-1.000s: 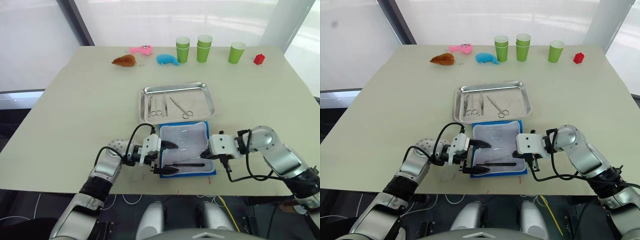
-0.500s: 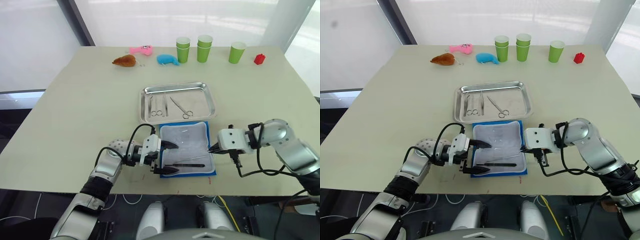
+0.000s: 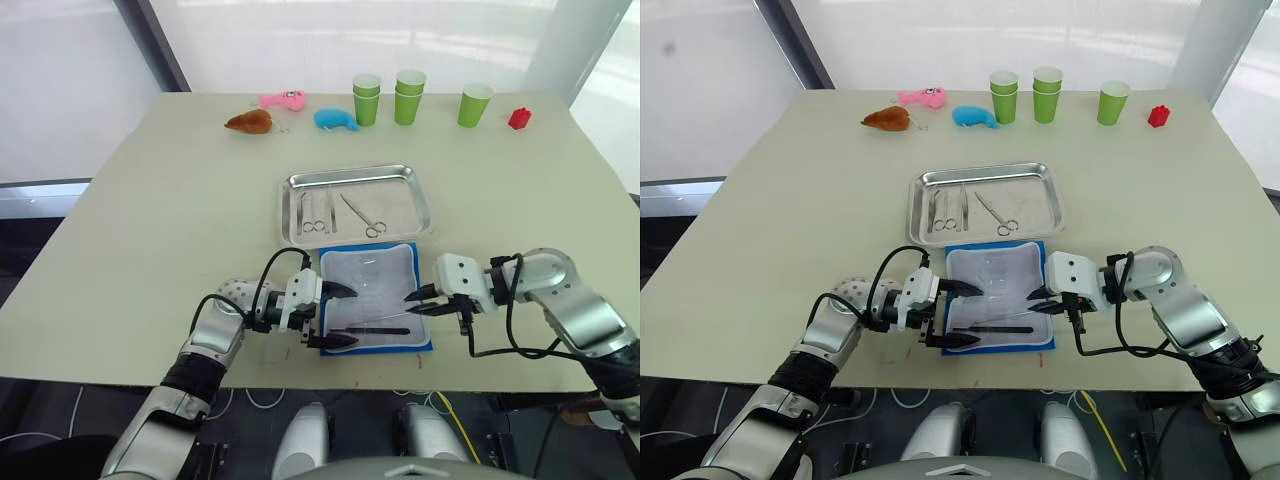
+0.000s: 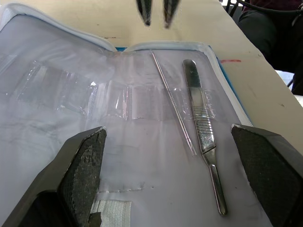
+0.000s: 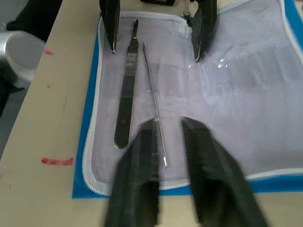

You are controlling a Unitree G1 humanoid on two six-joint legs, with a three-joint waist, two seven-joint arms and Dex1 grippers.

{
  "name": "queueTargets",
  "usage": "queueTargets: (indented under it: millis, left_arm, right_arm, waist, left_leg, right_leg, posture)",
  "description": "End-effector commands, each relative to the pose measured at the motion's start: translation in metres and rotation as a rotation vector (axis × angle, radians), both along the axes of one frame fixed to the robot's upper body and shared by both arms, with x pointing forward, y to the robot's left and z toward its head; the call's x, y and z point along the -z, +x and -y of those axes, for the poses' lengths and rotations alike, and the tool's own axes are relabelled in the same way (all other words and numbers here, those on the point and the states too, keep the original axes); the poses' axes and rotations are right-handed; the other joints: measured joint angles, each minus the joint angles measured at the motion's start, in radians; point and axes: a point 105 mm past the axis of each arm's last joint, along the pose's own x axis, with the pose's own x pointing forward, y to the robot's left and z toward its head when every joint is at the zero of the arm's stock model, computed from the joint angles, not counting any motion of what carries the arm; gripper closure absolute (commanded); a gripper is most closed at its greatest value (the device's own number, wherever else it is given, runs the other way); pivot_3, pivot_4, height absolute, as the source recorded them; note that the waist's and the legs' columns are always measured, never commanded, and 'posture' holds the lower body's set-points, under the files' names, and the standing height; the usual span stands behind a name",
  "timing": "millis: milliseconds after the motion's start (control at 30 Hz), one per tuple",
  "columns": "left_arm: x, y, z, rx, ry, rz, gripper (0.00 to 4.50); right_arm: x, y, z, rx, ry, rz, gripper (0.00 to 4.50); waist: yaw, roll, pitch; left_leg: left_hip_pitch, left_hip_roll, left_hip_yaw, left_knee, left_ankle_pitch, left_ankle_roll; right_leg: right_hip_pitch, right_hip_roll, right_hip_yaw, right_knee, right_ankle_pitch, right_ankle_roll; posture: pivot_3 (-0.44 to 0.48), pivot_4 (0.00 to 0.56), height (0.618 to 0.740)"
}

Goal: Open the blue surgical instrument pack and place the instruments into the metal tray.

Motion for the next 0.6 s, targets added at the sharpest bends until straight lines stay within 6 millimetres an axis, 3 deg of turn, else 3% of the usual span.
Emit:
queueTargets:
  millis: [33,500,533,567,600]
  left_arm:
    - [0.064,-0.028,-0.016,-0.036,0.172,-0.251,0.00]
    - [0.063,-0.028,-0.016,-0.034,0.168,-0.249,0.00]
    - [0.063,-0.028,-0.016,-0.035,0.168,-0.248,0.00]
    - [0.062,-0.028,-0.016,-0.035,0.168,-0.248,0.00]
    - [0.062,-0.028,-0.016,-0.036,0.168,-0.247,0.00]
  right_arm:
    - [-0.001,0.001,0.000,-0.004,0.028,0.027,2.51]
    - [0.029,0.011,-0.001,0.025,0.051,-0.095,2.51]
    - [0.032,0.010,0.001,0.022,0.040,-0.101,3.12]
    - [0.035,0.009,0.002,0.019,0.030,-0.103,3.32]
    - [0.036,0.009,0.003,0.015,0.023,-0.103,3.80]
  waist:
    - [0.000,0.000,0.000]
    - [-0.001,0.001,0.000]
    - [-0.001,0.001,0.000]
    - [-0.001,0.001,-0.001]
    - [-0.001,0.001,-0.001]
  left_leg:
    - [0.000,0.000,0.000,0.000,0.000,0.000]
    - [0.000,0.000,0.000,0.000,0.000,0.000]
    - [0.001,0.000,0.000,0.000,0.000,0.000]
    - [0.000,0.000,0.000,0.000,0.000,0.000]
    - [0.000,0.000,0.000,0.000,0.000,0.000]
  right_leg:
    - [0.000,0.000,0.000,0.000,0.000,-0.001]
    - [0.000,0.001,0.000,0.001,0.000,0.000]
    - [0.000,0.001,0.000,0.001,0.000,0.000]
    - [0.000,0.001,0.000,0.001,0.000,0.000]
    - [0.000,0.001,0.000,0.000,0.000,0.000]
  posture:
    - [0.000,0.150,0.740]
    - [0.000,0.150,0.740]
    - [0.000,0.150,0.740]
    - [0.000,0.150,0.740]
    - [0.000,0.150,0.740]
